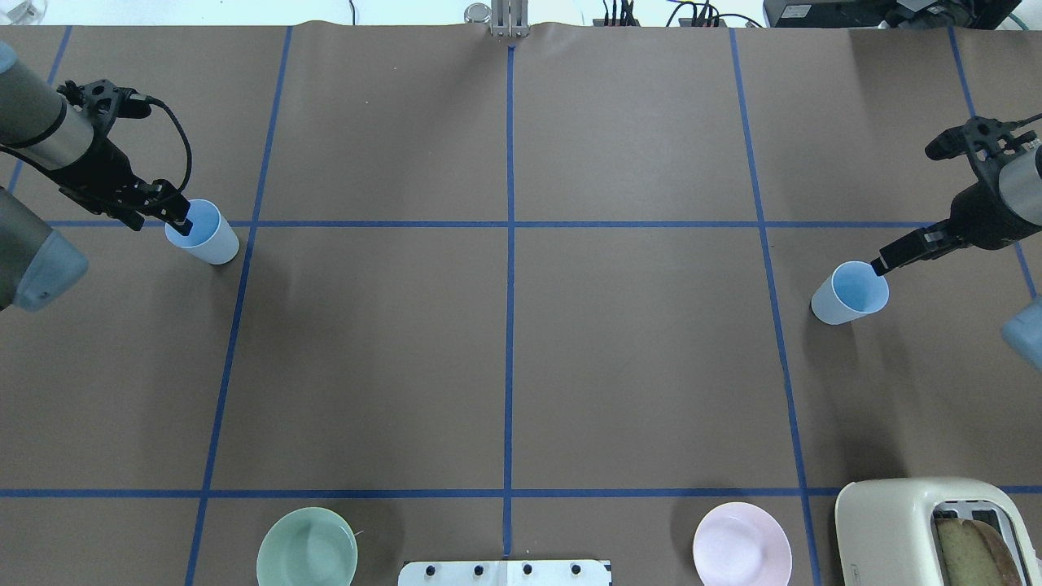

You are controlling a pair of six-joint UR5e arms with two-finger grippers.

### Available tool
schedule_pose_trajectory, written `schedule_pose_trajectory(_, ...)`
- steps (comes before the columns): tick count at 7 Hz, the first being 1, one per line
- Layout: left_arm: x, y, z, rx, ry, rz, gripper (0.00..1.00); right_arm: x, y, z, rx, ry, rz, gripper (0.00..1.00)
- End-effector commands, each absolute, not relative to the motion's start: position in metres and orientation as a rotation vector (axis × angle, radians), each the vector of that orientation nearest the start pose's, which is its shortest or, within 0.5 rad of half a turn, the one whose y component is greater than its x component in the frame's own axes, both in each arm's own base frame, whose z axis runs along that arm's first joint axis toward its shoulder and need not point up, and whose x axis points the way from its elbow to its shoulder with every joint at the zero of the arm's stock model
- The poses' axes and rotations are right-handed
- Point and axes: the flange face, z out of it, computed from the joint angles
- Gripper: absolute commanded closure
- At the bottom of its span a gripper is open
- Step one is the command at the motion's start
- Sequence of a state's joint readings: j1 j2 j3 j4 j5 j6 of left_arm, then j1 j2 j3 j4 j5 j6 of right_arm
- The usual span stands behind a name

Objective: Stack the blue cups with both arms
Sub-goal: 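Lower the left gripper onto one blue cup while the right gripper lowers onto the other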

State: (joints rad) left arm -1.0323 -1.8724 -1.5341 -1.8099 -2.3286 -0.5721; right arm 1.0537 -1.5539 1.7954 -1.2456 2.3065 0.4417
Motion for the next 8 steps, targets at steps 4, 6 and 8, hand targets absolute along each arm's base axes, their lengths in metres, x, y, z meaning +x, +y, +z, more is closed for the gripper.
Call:
schedule_pose_trajectory(4,0.285,-0.565,0.480,0.001,0.887,0.189,0.58,-0.237,-0.464,0.516,0.130,-0.830,-0.343,0.07)
schedule_pose_trajectory(6,0.285,-0.565,0.480,0.001,0.888,0.193,0.98,-0.238,-0.463,0.518,0.128,-0.827,-0.348,0.15)
schedule_pose_trajectory(8,0.285,-0.564,0.470,0.013,0.899,0.196,1.00,-0.240,-0.464,0.515,0.130,-0.838,-0.360,0.27)
